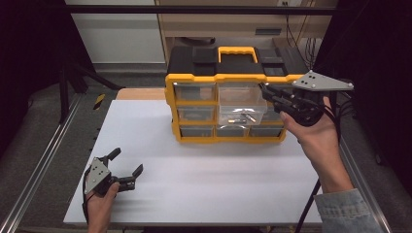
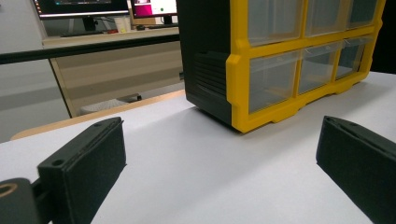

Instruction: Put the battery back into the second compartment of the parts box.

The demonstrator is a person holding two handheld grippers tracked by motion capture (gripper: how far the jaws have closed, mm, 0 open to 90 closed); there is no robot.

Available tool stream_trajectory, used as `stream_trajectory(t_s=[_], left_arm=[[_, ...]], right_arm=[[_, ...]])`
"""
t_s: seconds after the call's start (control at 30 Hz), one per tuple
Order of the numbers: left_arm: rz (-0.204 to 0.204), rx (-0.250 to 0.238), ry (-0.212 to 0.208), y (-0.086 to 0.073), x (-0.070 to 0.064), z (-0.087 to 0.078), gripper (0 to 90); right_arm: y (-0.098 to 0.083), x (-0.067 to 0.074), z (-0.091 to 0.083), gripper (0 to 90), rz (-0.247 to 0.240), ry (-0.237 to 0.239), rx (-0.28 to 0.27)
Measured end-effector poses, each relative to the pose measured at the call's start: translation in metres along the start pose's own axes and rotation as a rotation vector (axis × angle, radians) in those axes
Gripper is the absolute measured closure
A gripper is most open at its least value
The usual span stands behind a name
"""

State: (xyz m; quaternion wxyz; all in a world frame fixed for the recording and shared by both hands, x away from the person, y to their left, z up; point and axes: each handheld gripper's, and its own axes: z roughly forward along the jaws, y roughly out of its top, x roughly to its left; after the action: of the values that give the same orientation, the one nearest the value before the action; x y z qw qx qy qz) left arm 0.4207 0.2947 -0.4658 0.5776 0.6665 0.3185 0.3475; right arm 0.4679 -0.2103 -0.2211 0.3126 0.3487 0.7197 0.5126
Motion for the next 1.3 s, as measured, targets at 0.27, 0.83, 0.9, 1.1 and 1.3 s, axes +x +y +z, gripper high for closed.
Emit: stream_trajectory(t_s=[0.27, 0.83, 0.9, 1.1, 1.3], left_arm=[[0.000, -0.001, 0.001, 0.000, 0.000, 0.000, 1.1], [0.000, -0.001, 0.002, 0.000, 0.000, 0.000, 1.1], [-0.001, -0.003, 0.002, 0.000, 0.000, 0.000, 1.1], [0.000, -0.002, 0.002, 0.000, 0.001, 0.000, 1.1], [-0.001, -0.003, 0.002, 0.000, 0.001, -0.001, 1.1]], right_arm=[[0.003, 0.002, 0.002, 76.9, -0.001, 0.012, 0.005], [0.008, 0.009, 0.010, 77.0, -0.009, 0.030, 0.008], [0.009, 0.009, 0.011, 76.9, -0.007, 0.031, 0.011], [0.010, 0.010, 0.014, 76.9, -0.010, 0.031, 0.017], [0.012, 0.012, 0.016, 77.0, -0.011, 0.036, 0.022]])
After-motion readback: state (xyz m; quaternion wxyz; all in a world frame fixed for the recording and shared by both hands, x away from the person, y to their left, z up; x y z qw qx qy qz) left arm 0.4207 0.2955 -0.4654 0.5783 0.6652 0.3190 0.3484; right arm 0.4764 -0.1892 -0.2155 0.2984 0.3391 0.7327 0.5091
